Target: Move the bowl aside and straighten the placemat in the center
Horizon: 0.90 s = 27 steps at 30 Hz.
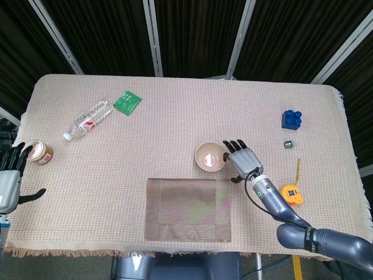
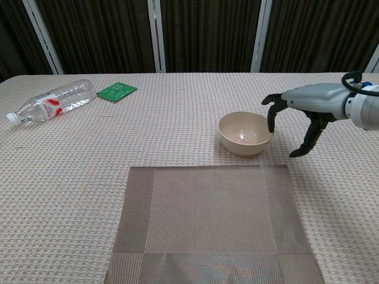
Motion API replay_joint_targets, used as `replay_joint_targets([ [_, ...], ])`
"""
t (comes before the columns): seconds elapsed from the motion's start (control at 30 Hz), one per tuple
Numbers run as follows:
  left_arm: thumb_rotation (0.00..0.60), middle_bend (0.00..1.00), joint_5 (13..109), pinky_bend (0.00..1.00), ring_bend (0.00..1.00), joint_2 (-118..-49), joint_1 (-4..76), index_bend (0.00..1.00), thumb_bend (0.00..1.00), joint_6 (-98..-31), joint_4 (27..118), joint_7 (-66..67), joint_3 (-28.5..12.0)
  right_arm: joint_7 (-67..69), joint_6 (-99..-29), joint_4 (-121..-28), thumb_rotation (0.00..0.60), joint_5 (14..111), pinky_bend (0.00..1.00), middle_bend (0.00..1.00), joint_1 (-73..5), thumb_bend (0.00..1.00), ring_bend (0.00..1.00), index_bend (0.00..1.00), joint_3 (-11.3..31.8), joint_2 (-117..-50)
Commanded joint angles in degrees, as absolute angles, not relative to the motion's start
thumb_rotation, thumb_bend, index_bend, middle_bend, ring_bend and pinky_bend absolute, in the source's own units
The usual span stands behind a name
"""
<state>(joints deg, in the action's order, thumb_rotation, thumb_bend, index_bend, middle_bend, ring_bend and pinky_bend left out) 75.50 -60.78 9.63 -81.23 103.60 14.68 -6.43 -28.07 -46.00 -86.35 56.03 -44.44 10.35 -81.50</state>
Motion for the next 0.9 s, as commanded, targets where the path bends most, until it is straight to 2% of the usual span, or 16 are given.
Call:
replay_joint_targets([
  [0.03, 0.6, 0.0, 75.84, 0.0, 0.0, -60.88, 9.63, 0.0, 0.0, -81.32, 103.77, 14.95, -6.22, -29.26, -46.74, -85.09, 0.6, 57.09, 0.0, 0.0, -45.11, 0.15, 0.0, 0.36, 9.4, -82.79],
  [0.3, 0.6, 0.0, 75.98, 0.0, 0.0, -60.77, 9.71, 0.0, 0.0, -81.23, 103.9, 14.6, -6.17, -30.35, -47.59, -82.53, 0.6, 57.27, 0.0, 0.0, -45.79, 0.18, 0.0, 0.4, 8.28, -85.96],
  [0.53, 0.6, 0.0, 75.76, 0.0, 0.0, -60.39, 9.68, 0.0, 0.0, -81.22, 103.85, 13.94, -6.26, -28.7, -48.85, -79.37, 0.6, 57.74, 0.0, 0.0, -45.87, 0.35, 0.0, 0.55, 8.37, -88.95],
  [0.67, 0.6, 0.0, 75.75, 0.0, 0.0, -60.34, 9.43, 0.0, 0.0, -81.89, 104.0, 13.64, -6.42, -25.33, -50.24, -77.29, 0.6, 59.13, 0.0, 0.0, -45.29, 0.37, 0.0, 0.62, 9.09, -90.56],
  [0.9, 0.6, 0.0, 75.9, 0.0, 0.0, -60.18, 9.48, 0.0, 0.0, -81.51, 104.09, 13.33, -6.16, -18.18, -51.78, -77.29, 0.6, 61.68, 0.0, 0.02, -43.93, 0.39, 0.0, 0.64, 10.79, -89.19],
])
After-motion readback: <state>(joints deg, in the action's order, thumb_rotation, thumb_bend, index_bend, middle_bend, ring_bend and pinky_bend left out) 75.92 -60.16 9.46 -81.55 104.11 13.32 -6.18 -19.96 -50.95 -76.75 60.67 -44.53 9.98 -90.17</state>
